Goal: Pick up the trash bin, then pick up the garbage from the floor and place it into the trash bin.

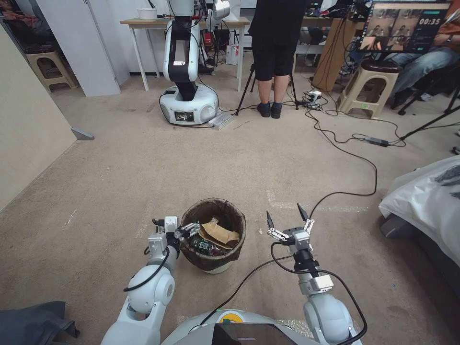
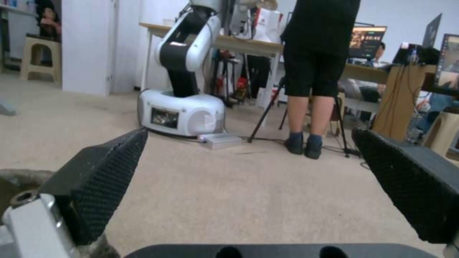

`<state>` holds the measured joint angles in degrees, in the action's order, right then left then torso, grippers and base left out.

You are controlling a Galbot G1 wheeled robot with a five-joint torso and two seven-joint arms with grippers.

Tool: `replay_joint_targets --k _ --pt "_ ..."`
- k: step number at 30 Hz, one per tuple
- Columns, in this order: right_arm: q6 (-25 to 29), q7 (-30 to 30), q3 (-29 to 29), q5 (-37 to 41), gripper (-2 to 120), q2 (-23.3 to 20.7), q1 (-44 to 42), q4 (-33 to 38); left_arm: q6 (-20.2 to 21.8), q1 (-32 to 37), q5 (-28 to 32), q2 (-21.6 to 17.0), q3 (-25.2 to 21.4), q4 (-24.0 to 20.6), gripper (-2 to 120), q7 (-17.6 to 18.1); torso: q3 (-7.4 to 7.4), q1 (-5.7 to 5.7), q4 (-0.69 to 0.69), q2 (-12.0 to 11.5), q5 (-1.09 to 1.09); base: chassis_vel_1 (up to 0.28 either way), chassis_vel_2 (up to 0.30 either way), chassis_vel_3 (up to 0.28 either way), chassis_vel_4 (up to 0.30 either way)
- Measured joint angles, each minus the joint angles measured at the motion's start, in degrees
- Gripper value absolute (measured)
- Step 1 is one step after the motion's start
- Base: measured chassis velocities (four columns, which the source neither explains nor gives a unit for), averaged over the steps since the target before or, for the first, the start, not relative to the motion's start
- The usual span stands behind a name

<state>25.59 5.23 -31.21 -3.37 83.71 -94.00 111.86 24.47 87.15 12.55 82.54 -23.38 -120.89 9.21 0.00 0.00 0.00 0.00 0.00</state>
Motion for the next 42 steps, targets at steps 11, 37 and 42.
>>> replay_joint_targets --k 11,37,42 --pt "-1.4 -3.2 -0.2 0.2 100 1.1 0.4 0.7 -14.0 3.7 -12.6 0.7 0.0 -4.5 100 -3.4 0.00 0.00 0.00 0.0 0.00 0.000 0.000 0.000 0.000" --pt "-2.6 -5.0 -0.8 -0.6 100 2.0 0.8 0.7 -18.7 7.0 -14.6 0.9 -0.1 -2.9 100 -1.5 0.00 0.00 0.00 0.0 0.00 0.000 0.000 0.000 0.000" --pt "-2.6 -5.0 -0.8 -0.6 100 2.0 0.8 0.7 -18.7 7.0 -14.6 0.9 -0.1 -2.9 100 -1.5 0.00 0.00 0.00 0.0 0.00 0.000 0.000 0.000 0.000"
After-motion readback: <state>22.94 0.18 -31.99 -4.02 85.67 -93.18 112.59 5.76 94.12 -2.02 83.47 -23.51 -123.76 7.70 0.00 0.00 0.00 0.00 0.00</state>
